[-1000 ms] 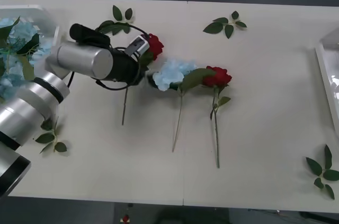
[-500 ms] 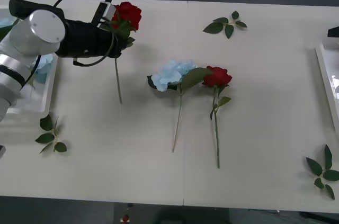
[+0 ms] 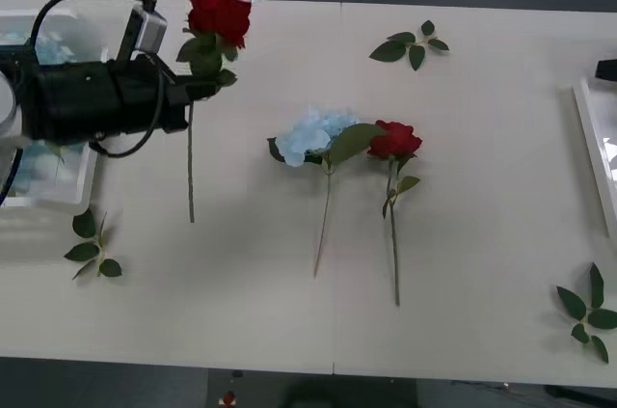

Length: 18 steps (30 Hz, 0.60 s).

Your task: Put the red flowers into the right box and the blue flowers into the left box

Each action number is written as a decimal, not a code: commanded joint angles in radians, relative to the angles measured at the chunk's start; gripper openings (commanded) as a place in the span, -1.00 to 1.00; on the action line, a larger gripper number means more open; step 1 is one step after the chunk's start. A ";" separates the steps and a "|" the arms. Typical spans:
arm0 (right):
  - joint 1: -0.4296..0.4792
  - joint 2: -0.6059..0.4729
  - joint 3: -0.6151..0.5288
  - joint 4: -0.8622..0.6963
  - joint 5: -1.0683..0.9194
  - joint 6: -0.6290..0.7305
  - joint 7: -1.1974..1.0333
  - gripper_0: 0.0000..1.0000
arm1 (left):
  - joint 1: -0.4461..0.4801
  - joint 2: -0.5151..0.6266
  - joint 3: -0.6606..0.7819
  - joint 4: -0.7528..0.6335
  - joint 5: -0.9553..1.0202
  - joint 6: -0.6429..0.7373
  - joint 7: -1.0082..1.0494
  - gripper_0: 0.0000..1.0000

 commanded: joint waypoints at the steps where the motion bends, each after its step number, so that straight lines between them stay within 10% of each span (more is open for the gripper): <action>1: 0.048 -0.033 -0.024 -0.065 -0.141 -0.002 0.063 0.98 | 0.103 0.012 0.007 -0.188 -0.006 -0.016 -0.037 -1.00; 18: 0.232 0.029 -0.038 -0.078 -0.462 -0.003 0.438 0.98 | 0.151 -0.315 -0.014 -0.336 -0.185 -0.063 -0.209 -1.00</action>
